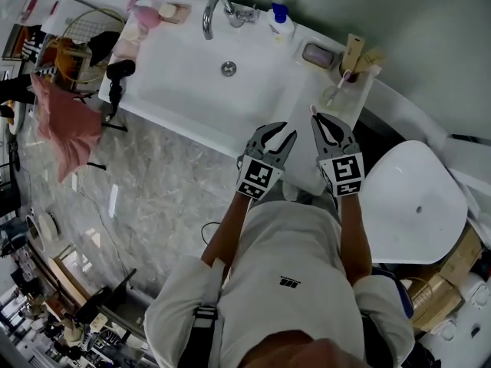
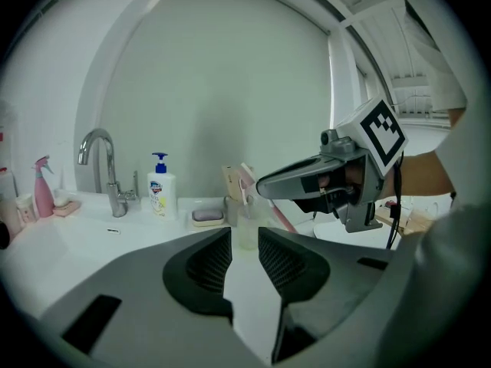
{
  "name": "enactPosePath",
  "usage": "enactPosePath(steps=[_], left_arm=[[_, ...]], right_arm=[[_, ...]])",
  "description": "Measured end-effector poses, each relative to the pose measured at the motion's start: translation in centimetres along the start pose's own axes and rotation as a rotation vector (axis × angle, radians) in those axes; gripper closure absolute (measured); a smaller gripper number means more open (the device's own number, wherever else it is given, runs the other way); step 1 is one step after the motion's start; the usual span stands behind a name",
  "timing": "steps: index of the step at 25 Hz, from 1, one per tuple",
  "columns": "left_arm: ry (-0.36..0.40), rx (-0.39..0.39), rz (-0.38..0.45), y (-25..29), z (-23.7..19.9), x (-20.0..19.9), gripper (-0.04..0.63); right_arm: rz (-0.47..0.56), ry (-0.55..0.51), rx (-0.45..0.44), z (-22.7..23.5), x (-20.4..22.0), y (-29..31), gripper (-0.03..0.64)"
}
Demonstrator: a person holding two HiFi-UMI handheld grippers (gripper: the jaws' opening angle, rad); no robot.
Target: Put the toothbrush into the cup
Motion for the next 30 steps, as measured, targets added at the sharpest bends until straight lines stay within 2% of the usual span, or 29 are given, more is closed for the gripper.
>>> enactPosePath(steps=[8, 30], left_arm=[[0.025, 0.021, 0.021, 1.4, 0.1, -1.5, 0.469], [0.031, 0.040, 0.069, 4.9, -0.3, -4.5, 0.471]], right_arm=[[0.099, 0.074, 0.045, 2.2, -1.4, -1.2, 0.571], [0.315, 0.259, 0.115, 7.7, -3.3, -1.1, 0.571]])
Point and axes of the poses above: the fingertips, and each gripper's own axes: y forward along the fingers, z to its right, x out of its underside, the point moved 8 cm from there along -y, backward along the fingers, and after that the axes turned 4 degrees about x, right-handed, at the moved point
